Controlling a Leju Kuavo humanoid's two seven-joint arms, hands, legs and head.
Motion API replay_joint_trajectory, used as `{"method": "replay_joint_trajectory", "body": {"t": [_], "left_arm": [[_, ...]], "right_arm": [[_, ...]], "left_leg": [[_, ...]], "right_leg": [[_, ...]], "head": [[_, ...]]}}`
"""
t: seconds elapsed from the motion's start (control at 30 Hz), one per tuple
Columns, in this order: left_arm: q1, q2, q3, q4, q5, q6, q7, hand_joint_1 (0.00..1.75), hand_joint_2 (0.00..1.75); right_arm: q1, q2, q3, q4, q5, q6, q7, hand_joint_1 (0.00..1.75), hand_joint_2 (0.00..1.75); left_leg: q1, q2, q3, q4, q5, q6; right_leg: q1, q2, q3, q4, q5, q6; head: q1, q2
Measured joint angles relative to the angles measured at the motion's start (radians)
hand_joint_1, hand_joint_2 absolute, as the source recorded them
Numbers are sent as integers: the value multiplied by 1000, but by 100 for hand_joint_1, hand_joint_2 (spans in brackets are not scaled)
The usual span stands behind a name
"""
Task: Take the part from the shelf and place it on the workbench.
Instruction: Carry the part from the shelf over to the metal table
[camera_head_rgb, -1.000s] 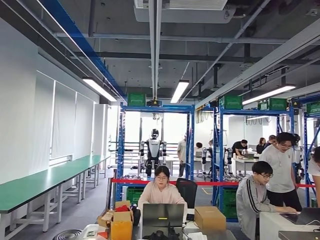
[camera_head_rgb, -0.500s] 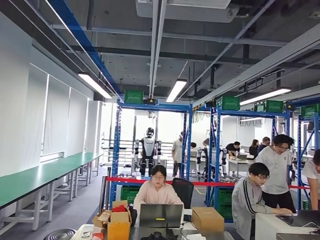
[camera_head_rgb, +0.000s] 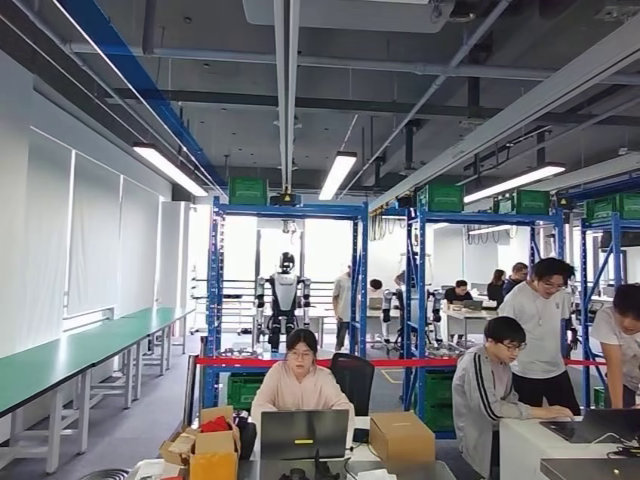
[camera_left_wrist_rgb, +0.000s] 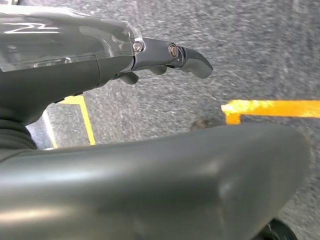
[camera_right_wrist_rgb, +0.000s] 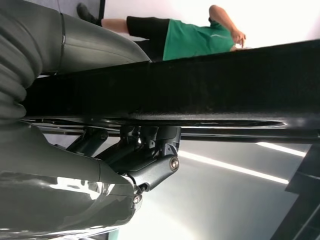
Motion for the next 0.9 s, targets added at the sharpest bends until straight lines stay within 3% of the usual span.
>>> {"method": "replay_joint_trajectory", "body": {"t": [0.03, 0.1, 0.23, 0.3, 0.4, 0.43, 0.47, 0.53, 0.6, 0.67, 0.77, 0.8, 0.9], "left_arm": [[0, 0, 0, 0, 0, 0, 0, 0, 175], [-1, 0, 0, 0, 0, 0, 0, 0, 175], [1, 0, 1, 0, -3, 1, 0, 0, 175], [-1, 0, 1, 0, -3, 0, -1, 0, 175], [-2, 1, 1, 0, -3, 0, -1, 0, 175], [-1, 1, 1, 0, -4, 0, -1, 0, 175], [-1, 1, 1, 0, -4, 0, -1, 0, 175], [-1, 0, 1, 0, -5, 0, -1, 0, 175], [-2, -4, 1, 0, -5, 0, 0, 0, 175], [-1, -6, 1, 0, -5, 0, 2, 0, 175], [-4, -6, 1, 0, -6, 0, 3, 0, 175], [-6, -6, 1, 0, -6, 0, 3, 0, 175], [-6, -4, 1, 0, -6, 0, 3, 0, 175]], "right_arm": [[1, 0, 0, 0, 0, 0, 0, 175, 175], [1, 0, 0, 0, -1, 0, 0, 175, 175], [3, 0, -6, -3, -1, 0, 0, 175, 175], [2, 0, -9, -5, -1, -1, -1, 175, 175], [8, 0, -13, -5, 0, -3, -2, 175, 175], [10, 0, -13, -5, 1, -3, -2, 175, 175], [11, 0, -14, -5, 2, -4, -2, 175, 175], [12, 0, -15, -6, 6, -6, -3, 175, 175], [13, 0, -17, -7, 11, -8, -3, 175, 175], [14, -1, -19, -10, 14, -10, -4, 175, 175], [13, 0, -20, -16, 14, -12, -5, 175, 175], [11, 1, -20, -18, 14, -12, -5, 175, 175], [10, 2, -19, -20, 17, -11, -6, 175, 175]], "left_leg": [[1, -1, 12, -54, 43, -2], [-3, 0, 28, -126, 79, 7], [-5, -1, 41, -140, 61, 39], [-2, -2, 55, -143, 52, 47], [-2, -2, 76, -143, 32, 49], [-2, -2, 86, -143, 23, 48], [-2, -2, 98, -143, 14, 47], [-2, -2, 124, -146, -4, 43], [0, -2, 139, -155, -15, 37], [0, -1, 150, -164, -14, 25], [-1, 0, 151, -131, -20, 16], [-2, 0, 128, -88, -33, 16], [-3, 0, 18, 70, -92, 11]], "right_leg": [[-1, 0, 13, 1, -11, 6], [0, 1, 21, 6, -27, 19], [-2, 0, 20, 30, -46, 41], [-6, -2, -23, 113, -75, 53], [-12, -3, -147, 294, -129, 63], [-12, -3, -170, 309, -121, 62], [-12, -3, -175, 284, -93, 60], [-7, -4, -147, 163, -1, 48], [3, -6, -126, 70, 54, 31], [10, -6, -119, 44, 53, 16], [2, -5, -79, 13, 49, 3], [-1, -5, -67, 5, 46, 0], [1, -3, -45, 2, 28, -5]], "head": [[0, 0], [-1, 1], [-1, 1], [-1, 1], [-1, 0], [-1, 0], [-1, 0], [-1, 0], [-2, 0], [-2, 1], [-2, 1], [-2, 1], [-2, 0]]}}
